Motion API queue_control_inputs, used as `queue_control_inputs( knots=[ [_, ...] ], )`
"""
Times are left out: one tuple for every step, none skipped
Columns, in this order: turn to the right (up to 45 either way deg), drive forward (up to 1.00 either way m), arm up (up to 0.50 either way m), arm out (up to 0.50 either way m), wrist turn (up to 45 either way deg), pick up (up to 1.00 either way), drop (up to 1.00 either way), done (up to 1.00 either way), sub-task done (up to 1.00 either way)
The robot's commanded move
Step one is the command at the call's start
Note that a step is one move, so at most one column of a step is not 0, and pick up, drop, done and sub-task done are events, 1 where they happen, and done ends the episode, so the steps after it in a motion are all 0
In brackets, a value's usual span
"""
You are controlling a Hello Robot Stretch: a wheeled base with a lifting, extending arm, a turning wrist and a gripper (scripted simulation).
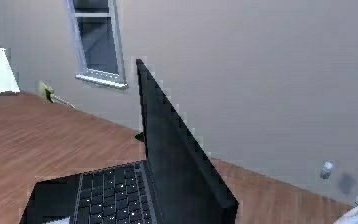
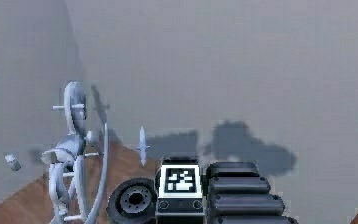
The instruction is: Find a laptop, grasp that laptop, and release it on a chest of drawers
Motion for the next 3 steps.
queue_control_inputs(
  knots=[
    [-24.0,0.00,0.00,0.00,0.0,0.00,0.00,0.00,0.00],
    [0.0,0.40,0.00,0.00,0.0,0.00,0.00,0.00,0.00],
    [-42.0,0.00,0.00,0.00,0.0,0.00,0.00,0.00,0.00]
  ],
)
